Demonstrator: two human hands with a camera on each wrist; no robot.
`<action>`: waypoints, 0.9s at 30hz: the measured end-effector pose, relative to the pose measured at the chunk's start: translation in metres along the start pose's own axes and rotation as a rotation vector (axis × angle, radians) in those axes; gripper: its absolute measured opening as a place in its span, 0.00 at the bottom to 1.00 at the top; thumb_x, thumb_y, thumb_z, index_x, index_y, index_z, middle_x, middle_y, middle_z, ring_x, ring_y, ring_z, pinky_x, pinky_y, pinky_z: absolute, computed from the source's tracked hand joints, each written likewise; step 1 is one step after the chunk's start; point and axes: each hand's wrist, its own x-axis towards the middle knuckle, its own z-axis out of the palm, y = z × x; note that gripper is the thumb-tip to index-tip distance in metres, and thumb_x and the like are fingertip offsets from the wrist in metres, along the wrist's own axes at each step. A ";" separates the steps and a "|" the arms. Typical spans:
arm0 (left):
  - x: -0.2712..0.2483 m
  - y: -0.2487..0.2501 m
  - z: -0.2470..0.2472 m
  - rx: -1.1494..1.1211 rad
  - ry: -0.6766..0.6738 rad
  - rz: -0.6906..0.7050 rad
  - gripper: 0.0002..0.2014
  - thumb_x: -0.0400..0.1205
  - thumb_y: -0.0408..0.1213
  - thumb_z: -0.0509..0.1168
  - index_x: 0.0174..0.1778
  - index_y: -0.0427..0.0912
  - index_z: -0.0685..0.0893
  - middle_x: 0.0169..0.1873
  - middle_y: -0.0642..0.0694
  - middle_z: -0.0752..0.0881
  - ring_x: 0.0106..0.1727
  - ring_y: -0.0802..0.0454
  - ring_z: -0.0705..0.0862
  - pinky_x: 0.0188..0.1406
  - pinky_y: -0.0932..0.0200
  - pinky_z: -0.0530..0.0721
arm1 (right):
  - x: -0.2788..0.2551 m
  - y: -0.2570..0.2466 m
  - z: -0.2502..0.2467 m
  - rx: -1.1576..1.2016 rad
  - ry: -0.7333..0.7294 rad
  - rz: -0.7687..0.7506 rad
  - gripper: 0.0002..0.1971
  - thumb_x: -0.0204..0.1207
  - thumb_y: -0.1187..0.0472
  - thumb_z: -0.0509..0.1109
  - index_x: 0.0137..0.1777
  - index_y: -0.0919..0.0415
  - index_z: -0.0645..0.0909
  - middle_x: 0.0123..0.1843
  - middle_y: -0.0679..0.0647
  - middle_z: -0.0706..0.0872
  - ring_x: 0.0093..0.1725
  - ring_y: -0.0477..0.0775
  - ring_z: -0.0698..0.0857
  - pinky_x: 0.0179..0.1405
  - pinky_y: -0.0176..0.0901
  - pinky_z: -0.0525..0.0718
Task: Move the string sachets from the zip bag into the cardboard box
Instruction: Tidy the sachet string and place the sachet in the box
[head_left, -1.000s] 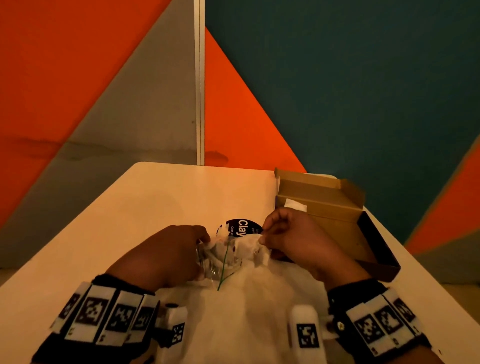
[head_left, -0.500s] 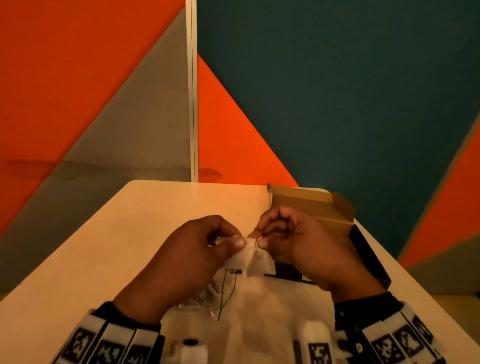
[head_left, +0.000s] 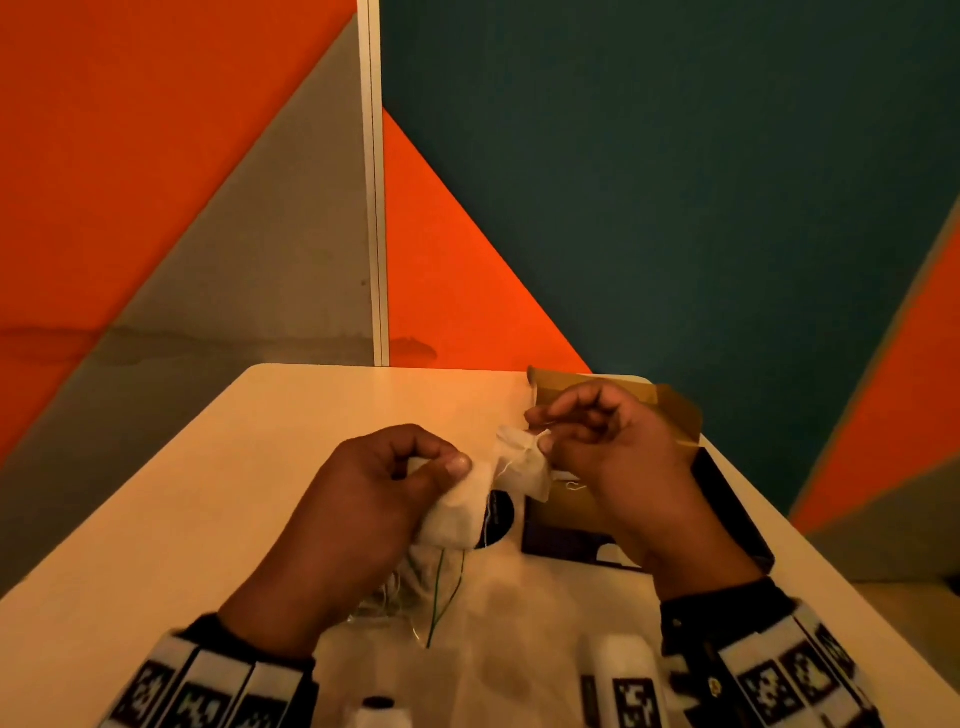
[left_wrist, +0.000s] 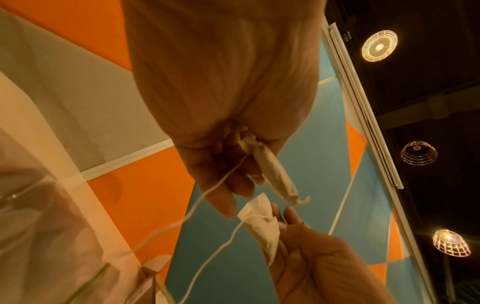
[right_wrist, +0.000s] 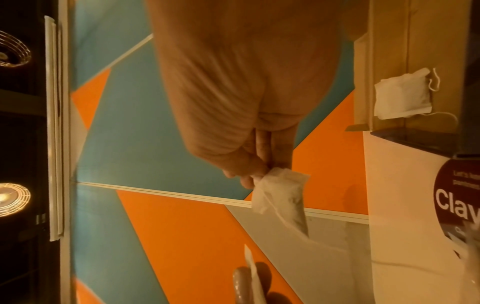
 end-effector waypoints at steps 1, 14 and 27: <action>-0.001 0.002 0.002 -0.033 -0.024 -0.013 0.02 0.78 0.41 0.73 0.41 0.48 0.91 0.36 0.47 0.93 0.35 0.55 0.89 0.30 0.63 0.83 | 0.000 0.000 0.000 0.006 -0.001 -0.010 0.14 0.73 0.82 0.72 0.44 0.60 0.83 0.46 0.50 0.94 0.51 0.53 0.92 0.50 0.47 0.92; -0.006 0.009 0.012 -0.122 -0.001 -0.006 0.11 0.65 0.44 0.78 0.43 0.53 0.94 0.33 0.47 0.91 0.37 0.54 0.90 0.34 0.60 0.89 | -0.008 0.001 0.010 0.200 -0.250 -0.030 0.19 0.73 0.86 0.69 0.49 0.60 0.82 0.53 0.53 0.92 0.48 0.53 0.88 0.46 0.43 0.89; -0.004 0.006 0.011 -0.179 -0.012 0.016 0.12 0.69 0.42 0.75 0.45 0.42 0.93 0.39 0.43 0.93 0.35 0.56 0.88 0.32 0.65 0.84 | -0.003 0.005 0.013 0.509 -0.154 0.037 0.21 0.73 0.88 0.63 0.44 0.60 0.82 0.48 0.55 0.91 0.46 0.51 0.85 0.42 0.41 0.86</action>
